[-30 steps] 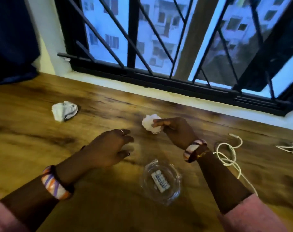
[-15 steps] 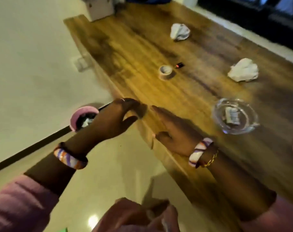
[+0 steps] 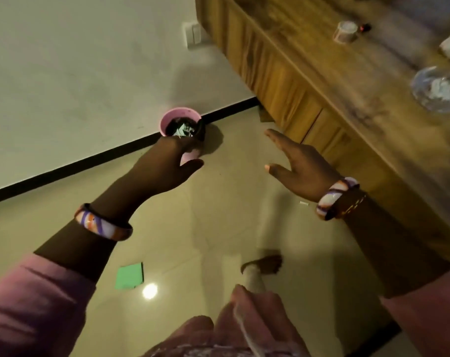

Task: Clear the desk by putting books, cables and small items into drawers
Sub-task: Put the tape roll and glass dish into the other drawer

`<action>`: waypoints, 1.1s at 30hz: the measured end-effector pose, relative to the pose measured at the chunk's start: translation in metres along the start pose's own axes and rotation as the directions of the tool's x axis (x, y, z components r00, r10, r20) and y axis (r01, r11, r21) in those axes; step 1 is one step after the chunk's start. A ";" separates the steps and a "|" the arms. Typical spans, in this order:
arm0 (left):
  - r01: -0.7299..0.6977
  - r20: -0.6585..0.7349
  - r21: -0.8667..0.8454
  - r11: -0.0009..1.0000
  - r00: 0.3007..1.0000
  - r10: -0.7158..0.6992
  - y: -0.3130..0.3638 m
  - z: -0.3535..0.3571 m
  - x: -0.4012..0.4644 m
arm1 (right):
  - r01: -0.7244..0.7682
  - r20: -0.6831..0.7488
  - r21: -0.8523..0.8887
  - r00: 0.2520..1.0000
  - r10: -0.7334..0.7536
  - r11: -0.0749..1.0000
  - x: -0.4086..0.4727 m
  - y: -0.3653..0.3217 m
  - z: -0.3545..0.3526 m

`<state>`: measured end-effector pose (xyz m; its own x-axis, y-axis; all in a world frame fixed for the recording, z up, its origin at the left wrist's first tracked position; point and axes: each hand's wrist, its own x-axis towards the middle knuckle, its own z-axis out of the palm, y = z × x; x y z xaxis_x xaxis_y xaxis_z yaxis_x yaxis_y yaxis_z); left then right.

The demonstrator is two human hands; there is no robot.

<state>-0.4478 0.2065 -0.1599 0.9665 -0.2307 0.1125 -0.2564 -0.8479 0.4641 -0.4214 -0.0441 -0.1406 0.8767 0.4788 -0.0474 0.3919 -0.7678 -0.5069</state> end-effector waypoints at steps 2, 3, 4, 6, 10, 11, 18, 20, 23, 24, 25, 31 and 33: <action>-0.029 0.010 0.000 1.000 1.000 0.029 0.001 0.003 -0.022 | -0.015 0.000 0.023 1.000 0.015 1.000 -0.020 -0.012 0.014; -0.040 0.019 -0.003 0.999 0.999 0.040 0.003 0.004 -0.032 | -0.023 0.007 0.031 1.000 0.023 0.999 -0.030 -0.017 0.020; -0.052 0.034 -0.013 0.999 0.998 0.052 0.006 0.006 -0.040 | -0.037 0.015 0.031 0.999 0.037 0.999 -0.039 -0.020 0.022; -0.075 0.058 -0.037 0.997 0.995 0.077 0.014 0.008 -0.050 | -0.073 0.010 0.018 0.997 0.073 0.997 -0.054 -0.023 0.018; -0.150 0.101 -0.068 0.986 0.983 0.156 0.041 0.012 -0.056 | -0.179 -0.095 0.043 0.979 0.182 0.983 -0.088 -0.018 -0.014; -0.165 0.111 -0.074 0.984 0.979 0.172 0.048 0.014 -0.055 | -0.204 -0.120 0.042 0.971 0.208 0.978 -0.096 -0.014 -0.023; -0.318 0.197 -0.122 0.940 0.921 0.337 0.116 0.038 -0.022 | -0.379 -0.222 0.022 0.900 0.374 0.925 -0.168 0.015 -0.062; -0.364 0.208 -0.138 0.921 0.899 0.386 0.143 0.047 -0.006 | -0.430 -0.233 0.035 0.874 0.426 0.902 -0.188 0.029 -0.072; -0.404 0.206 -0.181 0.897 0.876 0.436 0.180 0.061 0.017 | -0.473 -0.256 0.040 0.847 0.467 0.880 -0.208 0.046 -0.084; -0.419 0.204 -0.181 0.890 0.869 0.451 0.190 0.066 0.026 | -0.468 -0.273 0.055 0.843 0.464 0.882 -0.213 0.051 -0.086; -0.425 0.208 -0.180 0.887 0.865 0.456 0.198 0.071 0.033 | -0.455 -0.277 0.064 0.847 0.454 0.888 -0.216 0.056 -0.086; -0.382 0.256 -0.152 0.912 0.875 0.410 0.204 0.095 0.064 | -0.260 -0.141 0.075 0.953 0.269 0.963 -0.193 0.072 -0.051; -0.328 0.277 -0.136 0.935 0.893 0.354 0.189 0.104 0.066 | -0.211 -0.085 0.093 0.972 0.219 0.973 -0.174 0.076 -0.030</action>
<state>-0.4335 -0.0188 -0.1556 0.7692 -0.6387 0.0211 -0.5555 -0.6520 0.5160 -0.5357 -0.1985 -0.1456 0.9617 0.2609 -0.0841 0.1701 -0.8085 -0.5634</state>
